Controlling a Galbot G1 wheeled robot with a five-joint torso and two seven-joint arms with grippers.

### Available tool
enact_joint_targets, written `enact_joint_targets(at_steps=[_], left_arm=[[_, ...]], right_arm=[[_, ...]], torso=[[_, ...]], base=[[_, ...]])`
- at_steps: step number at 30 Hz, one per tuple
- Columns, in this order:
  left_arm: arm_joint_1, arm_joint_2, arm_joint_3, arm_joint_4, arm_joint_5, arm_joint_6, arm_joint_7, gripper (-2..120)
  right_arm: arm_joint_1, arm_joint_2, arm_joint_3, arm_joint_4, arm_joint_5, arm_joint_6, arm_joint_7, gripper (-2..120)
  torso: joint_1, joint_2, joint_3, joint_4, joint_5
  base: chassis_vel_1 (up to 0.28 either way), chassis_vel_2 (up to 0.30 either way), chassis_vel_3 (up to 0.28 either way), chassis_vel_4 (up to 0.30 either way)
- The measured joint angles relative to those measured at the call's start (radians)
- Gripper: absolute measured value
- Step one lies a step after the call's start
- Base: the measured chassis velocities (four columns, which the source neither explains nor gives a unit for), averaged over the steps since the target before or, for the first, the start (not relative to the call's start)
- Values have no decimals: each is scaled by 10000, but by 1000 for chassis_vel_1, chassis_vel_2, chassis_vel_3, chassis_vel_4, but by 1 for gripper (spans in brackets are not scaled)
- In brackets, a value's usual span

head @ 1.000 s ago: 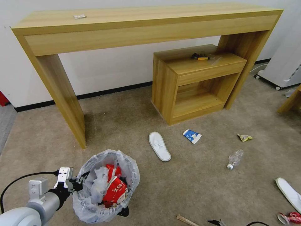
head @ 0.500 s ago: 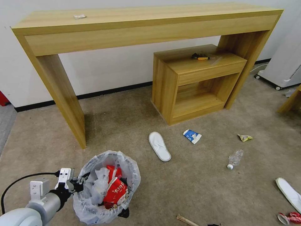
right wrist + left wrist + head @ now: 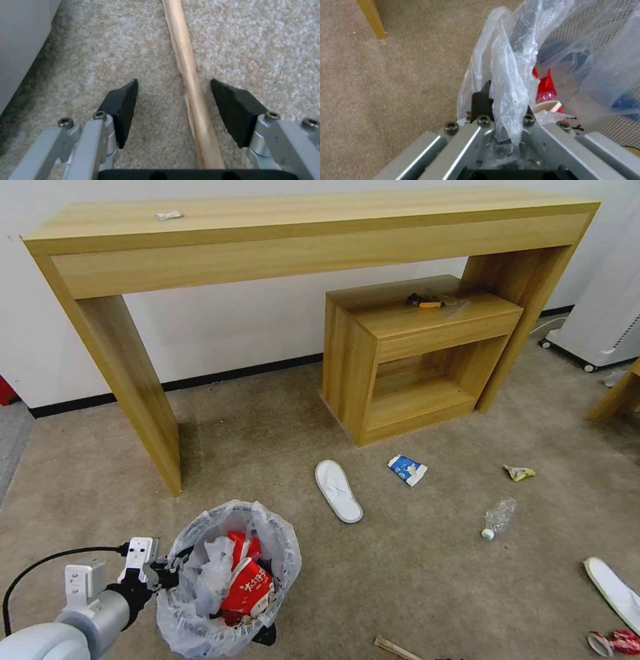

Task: Pick up the trash bin and place the garbage on the floor into it.

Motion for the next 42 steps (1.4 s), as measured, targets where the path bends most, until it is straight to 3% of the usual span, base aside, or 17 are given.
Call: enact_joint_targets(at_steps=[12, 15, 17, 18, 22, 37, 42], left_arm=[[26, -56, -14, -63, 2, 0, -1, 0], [10, -52, -12, -66, 0, 0, 0, 0], [3, -52, -11, -67, 0, 0, 2, 0], [-2, -46, -9, -66, -2, 0, 3, 0], [4, -22, -35, -73, -10, 0, 15, 0], [17, 10, -69, -182, -83, 0, 109, 0], [-16, 17, -19, -189, -160, -1, 33, 0]], right_arm=[[-60, 46, -29, 69, -70, 30, 36, 32], [-201, 25, -11, 286, -119, 17, 27, 22], [-276, 3, 11, 375, -148, -13, 8, 18], [-337, -10, 39, 444, -163, -28, -10, 14], [-584, -94, 228, 810, -238, -95, -19, 0], [-750, -419, 1519, 2410, -8, -288, 454, 0], [16, -982, 2371, 3687, 972, -586, 734, 0]], torso=[[-1, -2, 1, 6, 17], [-1, -5, 3, 3, 36], [-1, -5, 4, 10, 33], [0, -6, 5, 0, 34], [0, -7, 5, 0, 25], [0, -6, 2, 0, 17], [0, -6, 2, 6, 10]], base=[[0, 0, 0, 0], [0, 0, 0, 0], [0, 0, 0, 0], [0, 0, 0, 0], [0, 0, 0, 0], [0, 0, 0, 0], [0, 0, 0, 0]])
